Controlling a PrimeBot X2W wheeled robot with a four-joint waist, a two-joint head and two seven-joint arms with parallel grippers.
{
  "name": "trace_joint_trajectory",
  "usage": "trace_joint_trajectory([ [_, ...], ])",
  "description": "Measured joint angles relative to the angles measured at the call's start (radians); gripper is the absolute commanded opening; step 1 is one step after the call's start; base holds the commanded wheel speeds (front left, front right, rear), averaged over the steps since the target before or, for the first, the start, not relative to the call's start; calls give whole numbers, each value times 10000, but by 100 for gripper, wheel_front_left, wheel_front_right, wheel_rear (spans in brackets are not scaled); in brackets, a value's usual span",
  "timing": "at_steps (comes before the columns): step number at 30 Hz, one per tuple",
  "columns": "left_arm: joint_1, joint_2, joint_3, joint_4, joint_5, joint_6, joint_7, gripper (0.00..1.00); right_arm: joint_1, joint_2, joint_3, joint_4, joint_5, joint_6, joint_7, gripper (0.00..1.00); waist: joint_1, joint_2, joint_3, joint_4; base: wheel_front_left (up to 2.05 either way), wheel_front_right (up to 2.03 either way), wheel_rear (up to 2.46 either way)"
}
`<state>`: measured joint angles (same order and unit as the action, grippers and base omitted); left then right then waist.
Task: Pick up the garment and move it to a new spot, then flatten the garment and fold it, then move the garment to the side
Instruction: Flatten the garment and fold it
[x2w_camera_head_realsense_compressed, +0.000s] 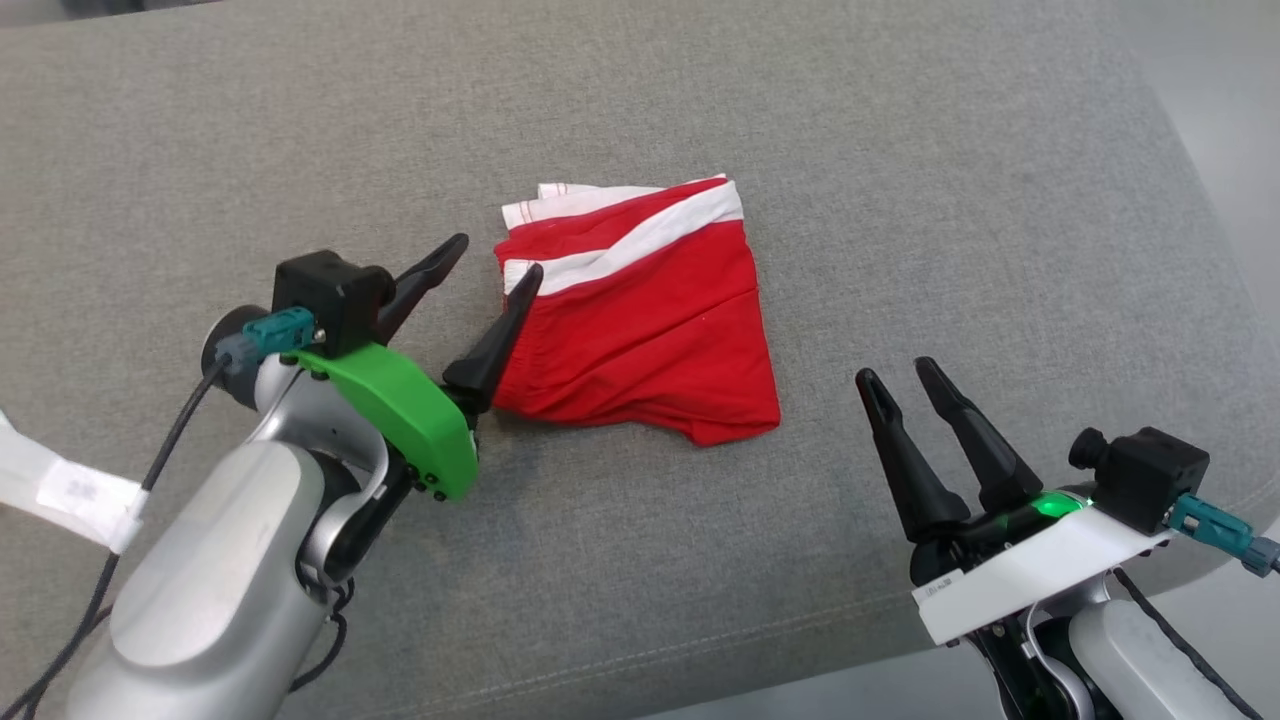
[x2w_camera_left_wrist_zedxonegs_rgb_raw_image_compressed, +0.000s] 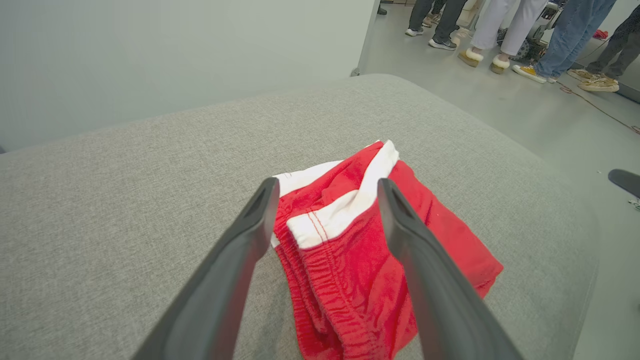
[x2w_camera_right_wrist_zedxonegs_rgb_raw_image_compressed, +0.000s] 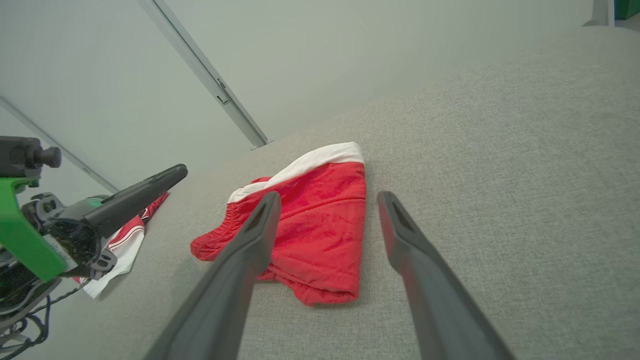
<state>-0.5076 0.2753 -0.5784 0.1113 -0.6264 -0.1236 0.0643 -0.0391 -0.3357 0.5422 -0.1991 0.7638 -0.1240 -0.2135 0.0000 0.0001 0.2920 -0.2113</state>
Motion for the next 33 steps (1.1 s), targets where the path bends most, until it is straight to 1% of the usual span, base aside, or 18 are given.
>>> trace_joint_trajectory([
  [6, -818, 499, -205, 876, -90, 0, 752, 100, -3, 253, 119, 15, -272, 0, -79, 100, 0, 0, 508, -501, 0, 0, 0],
  [8, -967, 612, -401, 1068, -351, 0, 922, 100, -4, 324, 136, 40, -299, 0, -119, 100, 0, 0, 646, -661, 0, 0, 0],
  [16, -1425, 642, -1279, 1394, -669, 0, 1106, 100, -1, 579, 61, 263, -360, -2, -236, 100, 0, 0, 999, -1065, 0, 0, 0],
  [19, -1554, 646, -1448, 1473, -986, 0, 1101, 100, -1, 679, 42, 353, -370, -6, -236, 100, 0, 0, 988, -1074, 0, 0, 0],
  [24, -1792, 623, -1753, 1605, -1181, 0, 951, 100, 5, 696, -56, 497, -437, -10, -240, 100, 0, 0, 896, -986, 0, 0, 0],
  [25, -1792, 623, -1753, 1605, -1181, 0, 951, 96, 5, 696, -56, 497, -437, -10, -240, 100, 0, 0, 896, -986, 0, 0, 0],
  [26, -1871, 642, -1755, 1691, -1281, 0, 930, 63, 7, 708, -46, 510, -451, -10, -240, 100, 0, 0, 866, -933, 0, 0, 0],
  [27, -1890, 679, -1778, 1726, -1354, 0, 930, 0, 7, 725, -40, 520, -453, -10, -240, 100, 0, 0, 852, -916, 0, 0, 0],
  [33, -1915, 723, -2025, 1793, -1726, 0, 826, 0, 7, 738, -46, 581, -497, -10, -249, 100, 0, 0, 799, -840, 0, 0, 0],
])
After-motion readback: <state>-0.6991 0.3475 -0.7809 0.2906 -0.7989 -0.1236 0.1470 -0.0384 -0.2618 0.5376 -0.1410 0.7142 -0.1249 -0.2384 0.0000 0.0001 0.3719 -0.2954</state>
